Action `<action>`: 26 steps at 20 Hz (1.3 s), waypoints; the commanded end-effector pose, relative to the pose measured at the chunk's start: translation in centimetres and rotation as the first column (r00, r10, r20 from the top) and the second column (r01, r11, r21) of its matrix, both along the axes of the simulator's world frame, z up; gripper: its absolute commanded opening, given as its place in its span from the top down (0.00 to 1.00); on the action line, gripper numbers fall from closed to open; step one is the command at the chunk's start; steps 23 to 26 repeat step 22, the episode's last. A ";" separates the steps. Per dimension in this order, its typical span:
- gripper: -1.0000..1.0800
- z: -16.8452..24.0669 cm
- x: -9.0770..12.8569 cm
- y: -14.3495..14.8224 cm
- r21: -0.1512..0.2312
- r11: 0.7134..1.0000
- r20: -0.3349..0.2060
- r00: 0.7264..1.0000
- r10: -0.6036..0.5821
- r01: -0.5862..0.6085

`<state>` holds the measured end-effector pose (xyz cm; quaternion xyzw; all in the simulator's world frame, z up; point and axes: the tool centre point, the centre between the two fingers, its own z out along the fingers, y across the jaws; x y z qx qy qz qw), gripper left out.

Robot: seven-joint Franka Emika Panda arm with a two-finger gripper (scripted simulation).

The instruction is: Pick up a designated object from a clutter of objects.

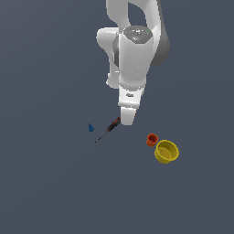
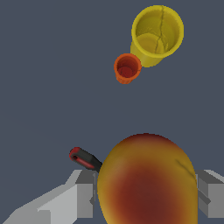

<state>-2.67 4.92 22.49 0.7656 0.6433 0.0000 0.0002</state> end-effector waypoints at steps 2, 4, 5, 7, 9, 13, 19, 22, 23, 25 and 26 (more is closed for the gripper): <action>1.00 3.7 -0.2 0.7 0.000 1.000 0.000 1.000 0.000 0.000; 1.00 5.6 -0.3 1.1 0.000 1.000 0.000 1.000 0.000 0.000; 1.00 6.5 -0.3 1.3 0.000 1.000 0.000 1.000 0.000 0.000; 1.00 8.1 -0.4 1.6 0.000 1.000 0.000 1.000 0.000 0.000; 1.00 9.6 -0.4 1.9 0.001 1.000 0.000 1.000 0.000 0.000; 1.00 11.8 -0.4 2.3 0.000 1.000 0.000 1.000 -0.001 0.001; 1.00 13.6 -0.2 2.7 0.000 1.000 0.000 1.000 -0.001 0.001; 1.00 13.8 -0.2 2.7 0.000 1.000 0.000 1.000 -0.001 0.001; 1.00 13.8 -0.2 2.7 0.000 1.000 0.000 1.000 -0.001 0.001; 1.00 13.8 -0.2 2.7 0.000 1.000 0.000 1.000 -0.001 0.001; 1.00 13.8 -0.2 2.7 0.000 1.000 0.000 1.000 -0.001 0.001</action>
